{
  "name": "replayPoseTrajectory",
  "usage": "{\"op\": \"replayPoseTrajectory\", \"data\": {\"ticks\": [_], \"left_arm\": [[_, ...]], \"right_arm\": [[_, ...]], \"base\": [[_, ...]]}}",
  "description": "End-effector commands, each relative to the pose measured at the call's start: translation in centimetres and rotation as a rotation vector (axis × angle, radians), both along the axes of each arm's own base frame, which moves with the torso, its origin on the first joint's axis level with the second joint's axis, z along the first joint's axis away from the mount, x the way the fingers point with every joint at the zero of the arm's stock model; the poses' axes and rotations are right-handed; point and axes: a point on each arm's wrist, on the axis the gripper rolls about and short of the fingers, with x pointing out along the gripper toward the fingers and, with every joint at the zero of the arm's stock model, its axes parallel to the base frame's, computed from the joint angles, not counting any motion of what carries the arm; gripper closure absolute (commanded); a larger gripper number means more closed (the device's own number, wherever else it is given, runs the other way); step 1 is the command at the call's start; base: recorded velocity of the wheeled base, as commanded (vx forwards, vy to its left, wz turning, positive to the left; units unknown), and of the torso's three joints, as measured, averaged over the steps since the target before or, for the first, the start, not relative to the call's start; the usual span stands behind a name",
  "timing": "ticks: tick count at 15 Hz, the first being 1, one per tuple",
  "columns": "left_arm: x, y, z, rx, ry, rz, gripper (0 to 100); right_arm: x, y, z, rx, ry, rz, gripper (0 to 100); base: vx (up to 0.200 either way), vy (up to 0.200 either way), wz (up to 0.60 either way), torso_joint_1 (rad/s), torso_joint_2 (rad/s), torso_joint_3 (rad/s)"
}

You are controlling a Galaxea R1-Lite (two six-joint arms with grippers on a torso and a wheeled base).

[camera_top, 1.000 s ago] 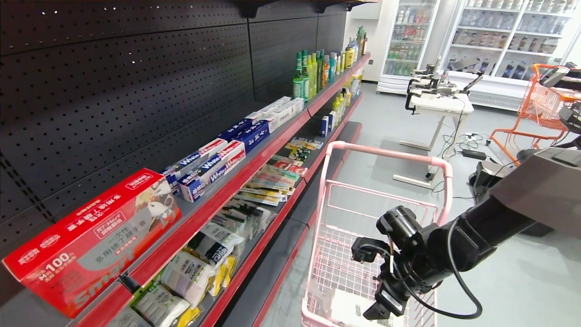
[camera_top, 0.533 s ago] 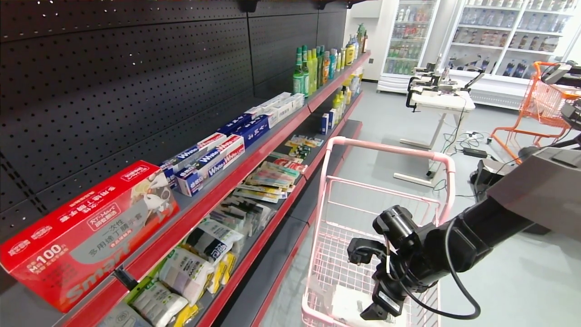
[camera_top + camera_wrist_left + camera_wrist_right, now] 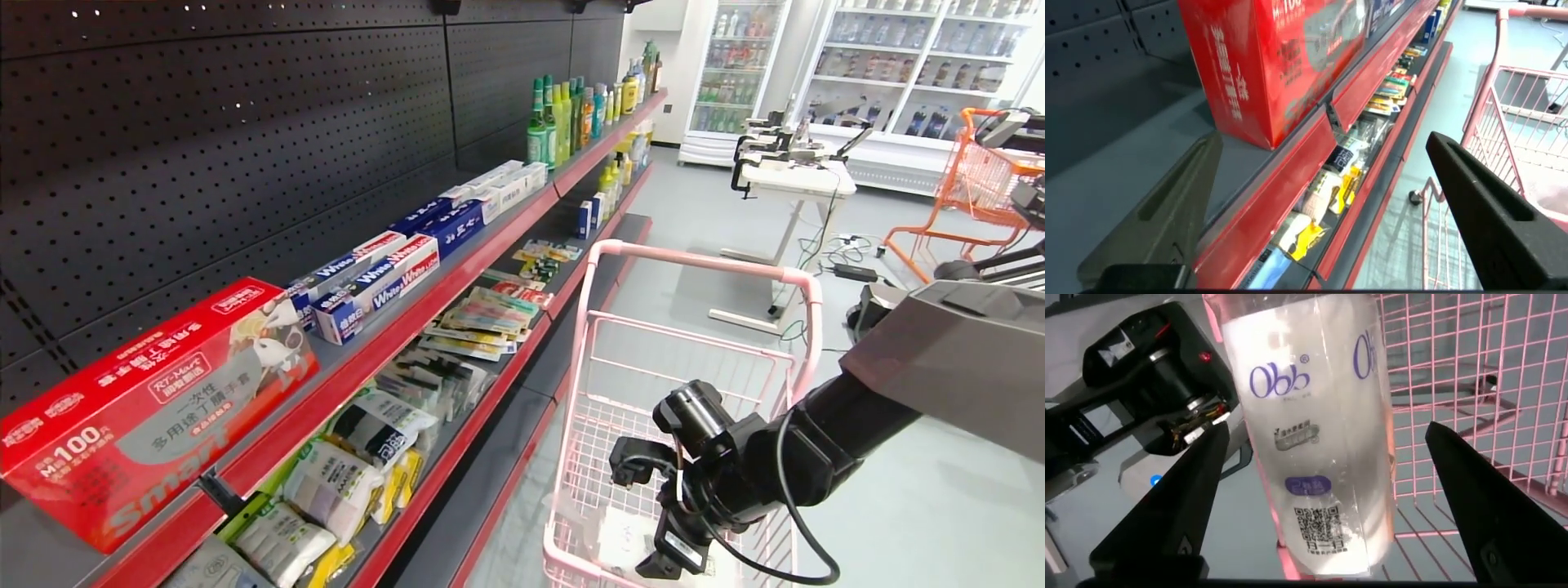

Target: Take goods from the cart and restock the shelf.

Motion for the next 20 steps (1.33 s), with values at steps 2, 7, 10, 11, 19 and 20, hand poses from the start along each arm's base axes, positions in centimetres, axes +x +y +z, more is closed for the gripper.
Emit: {"op": "replayPoseTrajectory", "data": {"ticks": [2, 7, 10, 11, 19, 20], "left_arm": [[0.0, 0.0, 0.0, 0.001, -0.001, 0.002, 0], [0.0, 0.0, 0.0, -0.001, -0.001, 0.002, 0], [0.0, 0.0, 0.0, 0.001, -0.001, 0.000, 0], [0.0, 0.0, 0.0, -0.001, -0.001, 0.000, 0], [0.0, 0.0, 0.0, 0.001, -0.001, 0.002, 0], [0.0, 0.0, 0.0, -0.001, -0.001, 0.000, 0]], "right_arm": [[0.0, 0.3, 0.1, 0.006, -0.004, 0.012, 0], [0.2, 0.8, -0.3, 0.005, -0.006, 0.033, 0], [0.5, 1.0, -0.9, 0.000, 0.003, 0.033, 0], [0.6, 1.0, -1.1, -0.003, 0.005, 0.033, 0], [1.1, 0.6, -1.4, -0.002, 0.012, 0.003, 0], [1.0, 0.6, -1.9, -0.008, 0.024, 0.000, 0]], "base": [[0.000, 0.000, 0.00, -0.156, 0.36, 0.193], [0.000, 0.000, 0.00, -0.031, 0.07, 0.038], [0.000, 0.000, 0.00, 0.000, 0.00, 0.000], [0.000, 0.000, 0.00, 0.000, 0.00, 0.000], [0.000, 0.000, 0.00, 0.000, 0.00, 0.000], [0.000, 0.000, 0.00, 0.000, 0.00, 0.000]]}}
